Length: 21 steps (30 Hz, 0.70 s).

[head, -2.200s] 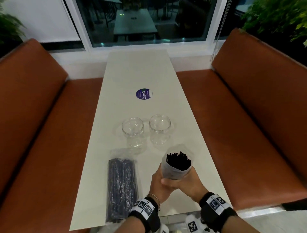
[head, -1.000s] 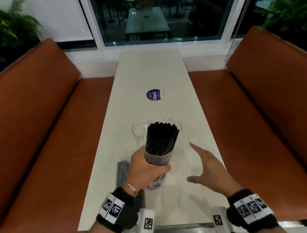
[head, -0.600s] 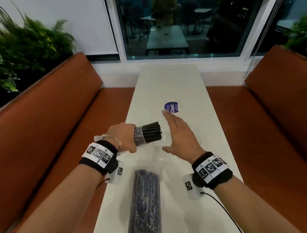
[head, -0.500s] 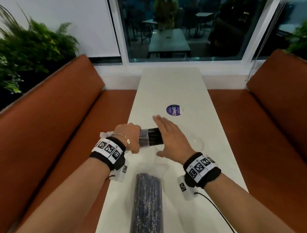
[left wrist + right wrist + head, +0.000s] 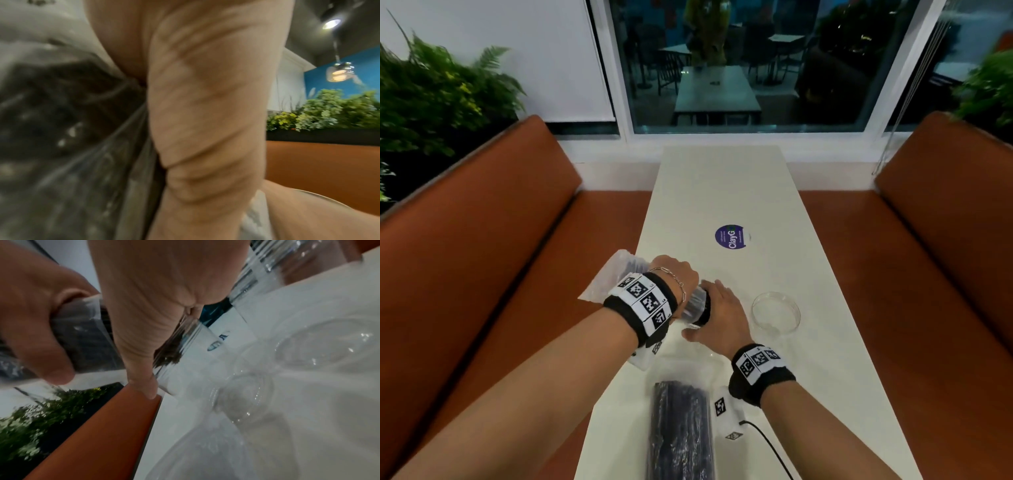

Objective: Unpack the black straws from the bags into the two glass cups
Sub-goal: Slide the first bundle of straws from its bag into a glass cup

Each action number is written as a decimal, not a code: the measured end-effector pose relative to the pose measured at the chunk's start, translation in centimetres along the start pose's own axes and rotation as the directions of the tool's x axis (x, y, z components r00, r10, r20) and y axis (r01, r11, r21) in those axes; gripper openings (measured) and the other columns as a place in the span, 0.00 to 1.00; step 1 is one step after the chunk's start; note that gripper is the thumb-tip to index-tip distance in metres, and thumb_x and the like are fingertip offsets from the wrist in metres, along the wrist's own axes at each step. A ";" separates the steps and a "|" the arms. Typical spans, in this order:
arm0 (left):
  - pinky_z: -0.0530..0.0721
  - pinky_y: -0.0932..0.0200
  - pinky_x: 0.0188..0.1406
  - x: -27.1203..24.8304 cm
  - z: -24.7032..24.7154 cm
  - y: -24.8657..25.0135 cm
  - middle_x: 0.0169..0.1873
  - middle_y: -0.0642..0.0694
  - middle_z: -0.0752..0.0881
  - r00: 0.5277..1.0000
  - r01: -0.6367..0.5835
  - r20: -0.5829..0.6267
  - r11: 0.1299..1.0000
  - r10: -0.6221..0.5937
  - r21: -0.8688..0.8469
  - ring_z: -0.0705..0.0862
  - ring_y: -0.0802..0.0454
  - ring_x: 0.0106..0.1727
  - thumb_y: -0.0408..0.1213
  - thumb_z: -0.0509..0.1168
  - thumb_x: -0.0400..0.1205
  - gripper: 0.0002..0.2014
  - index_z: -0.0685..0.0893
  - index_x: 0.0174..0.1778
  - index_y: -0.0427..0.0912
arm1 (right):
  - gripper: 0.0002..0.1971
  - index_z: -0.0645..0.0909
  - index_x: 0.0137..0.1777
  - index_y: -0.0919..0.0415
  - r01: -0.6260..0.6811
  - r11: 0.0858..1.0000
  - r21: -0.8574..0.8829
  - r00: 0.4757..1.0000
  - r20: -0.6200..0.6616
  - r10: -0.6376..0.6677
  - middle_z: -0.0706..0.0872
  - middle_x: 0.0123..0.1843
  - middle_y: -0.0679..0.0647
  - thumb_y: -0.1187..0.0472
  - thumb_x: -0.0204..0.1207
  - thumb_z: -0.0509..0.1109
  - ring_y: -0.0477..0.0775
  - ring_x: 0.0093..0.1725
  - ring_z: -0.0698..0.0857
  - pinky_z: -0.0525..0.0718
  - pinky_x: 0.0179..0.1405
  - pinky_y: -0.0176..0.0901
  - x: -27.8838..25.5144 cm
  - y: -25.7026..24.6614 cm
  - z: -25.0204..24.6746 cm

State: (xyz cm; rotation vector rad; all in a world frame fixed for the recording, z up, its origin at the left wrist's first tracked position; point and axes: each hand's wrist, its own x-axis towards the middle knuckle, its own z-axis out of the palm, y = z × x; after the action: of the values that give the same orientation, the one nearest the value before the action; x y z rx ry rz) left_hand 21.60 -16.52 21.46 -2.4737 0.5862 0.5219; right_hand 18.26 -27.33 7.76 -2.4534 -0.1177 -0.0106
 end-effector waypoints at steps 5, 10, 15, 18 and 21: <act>0.85 0.50 0.63 1.8 -0.4 2.1 0.64 0.49 0.90 0.996 -0.063 -0.064 0.997 0.066 0.047 0.88 0.44 0.67 0.46 0.64 0.89 0.14 0.88 0.67 0.47 | 0.41 0.79 0.69 0.49 -0.069 0.992 0.106 0.993 -0.086 0.078 0.88 0.63 0.47 0.46 0.52 0.87 0.54 0.61 0.86 0.85 0.65 0.55 -0.6 0.8 1.1; 0.84 0.40 0.68 4.5 -0.2 5.3 0.61 0.50 0.91 0.996 -0.085 -0.009 0.979 0.089 0.188 0.89 0.41 0.66 0.46 0.61 0.90 0.16 0.88 0.68 0.47 | 0.34 0.82 0.73 0.49 -0.132 0.984 0.118 0.990 -0.026 0.136 0.88 0.71 0.52 0.44 0.67 0.87 0.57 0.72 0.85 0.83 0.72 0.47 -0.6 1.2 1.4; 0.58 0.32 0.86 3.0 -2.5 4.0 0.70 0.48 0.87 0.982 -0.100 -0.144 0.984 0.122 0.150 0.78 0.39 0.78 0.55 0.68 0.85 0.23 0.83 0.74 0.51 | 0.28 0.84 0.67 0.56 -0.148 0.979 0.142 0.987 -0.041 0.155 0.89 0.65 0.54 0.45 0.69 0.82 0.56 0.63 0.86 0.86 0.66 0.51 -0.6 1.1 1.3; 0.52 0.29 0.89 -1.8 -3.1 -1.1 0.77 0.50 0.83 0.813 0.028 -0.554 0.963 -0.177 -0.266 0.70 0.39 0.86 0.80 0.63 0.74 0.42 0.78 0.80 0.59 | 0.41 0.79 0.73 0.55 -0.122 0.969 0.217 0.984 -0.099 0.146 0.85 0.70 0.50 0.45 0.59 0.88 0.52 0.65 0.82 0.82 0.66 0.46 -0.7 1.3 1.8; 0.73 0.35 0.79 -7.1 0.1 -5.3 0.74 0.50 0.84 0.558 0.010 -0.572 0.694 -0.601 -0.719 0.78 0.44 0.77 0.89 0.61 0.64 0.51 0.77 0.78 0.62 | 0.45 0.77 0.77 0.49 -0.094 0.961 0.260 0.986 -0.108 0.126 0.82 0.74 0.43 0.48 0.58 0.90 0.49 0.68 0.80 0.81 0.68 0.44 -0.7 1.6 1.8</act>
State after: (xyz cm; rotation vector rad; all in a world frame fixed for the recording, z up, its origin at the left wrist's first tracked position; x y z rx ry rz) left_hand 18.36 -10.33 26.98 -3.3606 0.1894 -0.7461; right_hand 17.68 -27.45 5.35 -2.1929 0.0691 -0.0934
